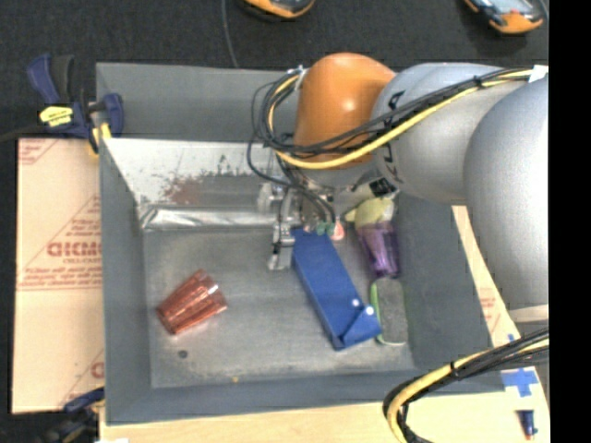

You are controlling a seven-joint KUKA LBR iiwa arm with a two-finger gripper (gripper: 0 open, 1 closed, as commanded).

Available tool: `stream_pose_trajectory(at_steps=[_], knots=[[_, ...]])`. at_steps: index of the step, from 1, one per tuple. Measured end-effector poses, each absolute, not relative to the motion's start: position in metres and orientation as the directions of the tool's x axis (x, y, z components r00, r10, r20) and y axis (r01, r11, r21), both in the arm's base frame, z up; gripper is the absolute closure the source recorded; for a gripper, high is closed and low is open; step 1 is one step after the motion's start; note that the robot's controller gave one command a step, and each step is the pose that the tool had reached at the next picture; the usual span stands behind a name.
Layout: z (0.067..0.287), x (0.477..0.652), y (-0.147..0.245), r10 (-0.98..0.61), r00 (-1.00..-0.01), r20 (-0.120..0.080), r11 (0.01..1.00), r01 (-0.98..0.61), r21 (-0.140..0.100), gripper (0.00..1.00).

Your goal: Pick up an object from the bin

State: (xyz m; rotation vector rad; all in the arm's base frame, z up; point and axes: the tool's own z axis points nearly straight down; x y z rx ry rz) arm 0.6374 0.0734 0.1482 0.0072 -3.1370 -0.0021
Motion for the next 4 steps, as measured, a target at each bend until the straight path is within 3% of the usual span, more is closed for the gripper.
stream_pose_trajectory(at_steps=[1,2,3,4], knots=[[0.154,0.639,0.073,-0.003,-1.0,-0.004,1.0,-0.003,0.002,0.0],[0.107,0.621,0.133,-0.194,-0.981,-0.005,0.981,-0.194,0.0,0.0],[0.115,0.631,0.141,-0.327,-0.945,-0.008,0.945,-0.327,-0.002,0.0],[0.106,0.588,0.219,-0.588,-0.809,-0.002,0.809,-0.588,-0.001,0.0]])
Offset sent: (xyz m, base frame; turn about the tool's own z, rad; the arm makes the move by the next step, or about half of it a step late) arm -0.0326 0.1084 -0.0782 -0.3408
